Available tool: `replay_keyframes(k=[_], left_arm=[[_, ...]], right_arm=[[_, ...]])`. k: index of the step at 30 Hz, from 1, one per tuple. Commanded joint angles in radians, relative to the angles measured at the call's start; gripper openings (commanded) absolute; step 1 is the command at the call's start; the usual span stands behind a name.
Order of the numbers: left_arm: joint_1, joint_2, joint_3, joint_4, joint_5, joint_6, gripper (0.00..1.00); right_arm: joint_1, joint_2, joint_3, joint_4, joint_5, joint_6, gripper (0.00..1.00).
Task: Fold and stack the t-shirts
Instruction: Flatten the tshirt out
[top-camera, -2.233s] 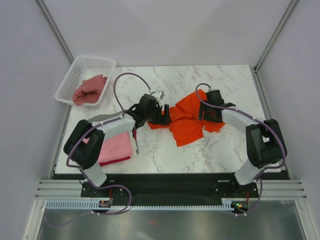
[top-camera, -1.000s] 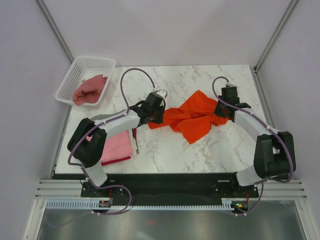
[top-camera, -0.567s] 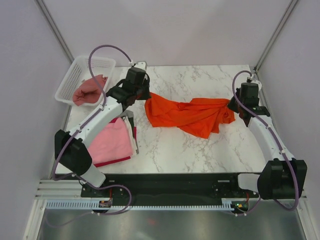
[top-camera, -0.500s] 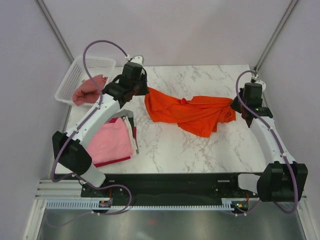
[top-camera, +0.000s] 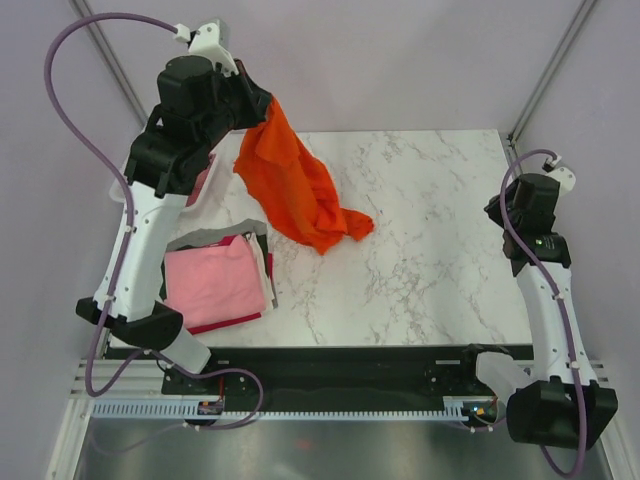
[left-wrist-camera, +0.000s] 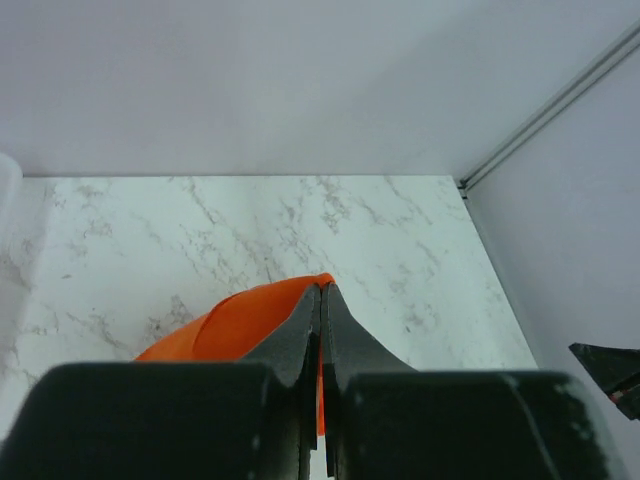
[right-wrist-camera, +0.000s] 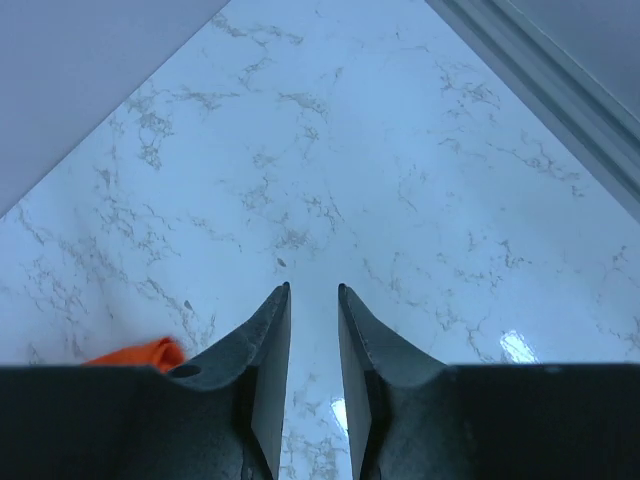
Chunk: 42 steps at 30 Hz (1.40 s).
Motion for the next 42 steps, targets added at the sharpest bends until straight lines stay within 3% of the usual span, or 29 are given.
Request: replay_keyframes(k=[1,3,7,11,12,13,15,17,20,24,28,30,32,35,39,42], left_arm=[[0.011,0.011,0.109,-0.019,0.09,0.035,0.02],[0.017,0.034,0.135,-0.016,0.174,0.015,0.02],[0.019,0.063,0.063,-0.016,0.277,0.013,0.02],[0.022,0.068,0.008,-0.016,0.249,0.018,0.02],[0.022,0.068,0.005,-0.016,0.244,0.018,0.02],[0.022,0.068,0.005,-0.016,0.241,0.016,0.02],[0.025,0.07,0.017,-0.015,0.256,0.018,0.02],[0.025,0.076,0.043,-0.014,0.294,0.015,0.02],[0.027,0.099,0.106,0.006,0.401,-0.024,0.02],[-0.009,0.134,0.139,0.13,0.552,-0.166,0.02],[-0.159,0.218,0.201,0.199,0.475,-0.183,0.02],[-0.211,0.311,0.248,0.257,0.535,-0.256,0.02],[-0.254,0.381,0.391,0.273,0.604,-0.301,0.02],[-0.315,0.349,0.46,0.282,0.519,-0.256,0.02],[-0.204,0.148,0.226,0.449,0.549,-0.333,0.02],[0.007,0.103,0.069,0.443,0.703,-0.406,0.02]], right_arm=[[-0.02,-0.049,-0.035,-0.019,0.068,0.016,0.35],[-0.018,-0.055,-0.046,-0.014,0.053,0.01,0.34],[-0.018,-0.053,-0.094,0.041,-0.143,-0.031,0.34],[-0.018,-0.043,-0.142,0.098,-0.265,-0.053,0.5],[-0.017,-0.038,-0.148,0.117,-0.298,-0.063,0.61],[-0.015,-0.026,-0.167,0.142,-0.341,-0.071,0.65],[-0.001,-0.007,-0.177,0.198,-0.45,-0.069,0.72],[0.061,0.022,-0.182,0.237,-0.49,-0.072,0.71],[0.163,0.043,-0.188,0.289,-0.466,-0.062,0.7],[0.174,0.037,-0.213,0.326,-0.361,-0.011,0.72],[0.172,-0.048,-0.227,0.279,-0.129,0.039,0.72],[0.172,-0.079,-0.231,0.265,-0.081,0.043,0.72],[0.172,-0.107,-0.222,0.251,-0.027,0.043,0.72],[0.164,-0.116,-0.201,0.223,0.0,0.032,0.72],[0.155,-0.116,-0.171,0.191,0.006,-0.013,0.72],[0.154,-0.103,-0.156,0.187,-0.019,-0.019,0.71]])
